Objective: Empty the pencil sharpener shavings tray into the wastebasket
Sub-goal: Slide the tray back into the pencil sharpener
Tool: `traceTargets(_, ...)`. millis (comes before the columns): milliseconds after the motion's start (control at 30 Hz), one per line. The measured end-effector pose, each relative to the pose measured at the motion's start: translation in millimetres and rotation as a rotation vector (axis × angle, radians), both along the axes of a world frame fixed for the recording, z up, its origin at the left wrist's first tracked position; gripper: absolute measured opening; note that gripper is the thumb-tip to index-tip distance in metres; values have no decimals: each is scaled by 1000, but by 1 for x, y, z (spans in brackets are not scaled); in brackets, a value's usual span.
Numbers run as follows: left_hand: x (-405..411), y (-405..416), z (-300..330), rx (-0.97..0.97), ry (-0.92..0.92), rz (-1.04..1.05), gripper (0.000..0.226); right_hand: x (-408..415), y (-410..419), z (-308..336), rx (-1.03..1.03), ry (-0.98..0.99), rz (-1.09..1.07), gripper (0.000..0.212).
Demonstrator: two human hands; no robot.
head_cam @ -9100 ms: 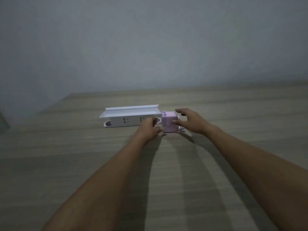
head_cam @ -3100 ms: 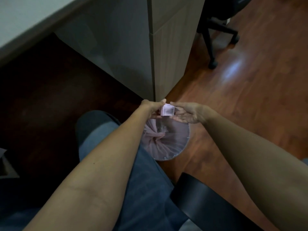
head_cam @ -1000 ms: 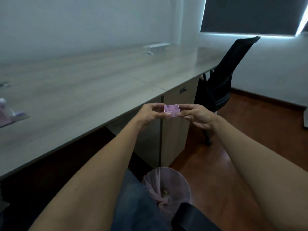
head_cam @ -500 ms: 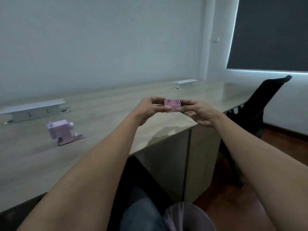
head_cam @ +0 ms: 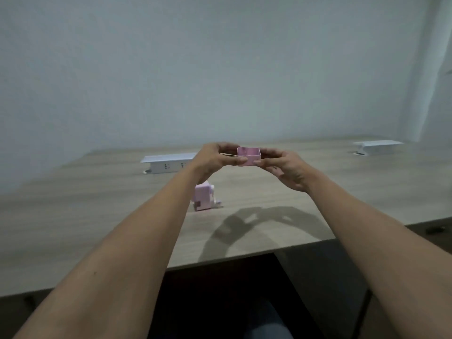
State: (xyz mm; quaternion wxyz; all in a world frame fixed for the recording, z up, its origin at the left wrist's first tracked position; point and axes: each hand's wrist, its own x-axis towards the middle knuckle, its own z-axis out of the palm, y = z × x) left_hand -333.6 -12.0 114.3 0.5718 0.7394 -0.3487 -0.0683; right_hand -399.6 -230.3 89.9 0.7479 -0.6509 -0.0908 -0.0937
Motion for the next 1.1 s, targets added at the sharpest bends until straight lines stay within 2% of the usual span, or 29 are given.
traceTargets(233, 14, 100, 1, -35, -14, 187, 43, 54, 83, 6, -58, -18, 193, 49)
traceTargets(333, 20, 138, -10, -55, -7, 253, 43, 73, 106, -7, -59, 10, 151, 50)
traceTargets(500, 28, 184, -45, -78, 75, 358, 44, 91, 117, -40, -174, -15, 8, 52)
traceTargets(833, 47, 191, -114, 9, 196, 415, 49, 107, 99, -74, -206, 4, -54, 56)
traceTargets(1100, 60, 171, -128, 10, 232, 400, 51, 114, 92, -81, -243, 52, 71, 60)
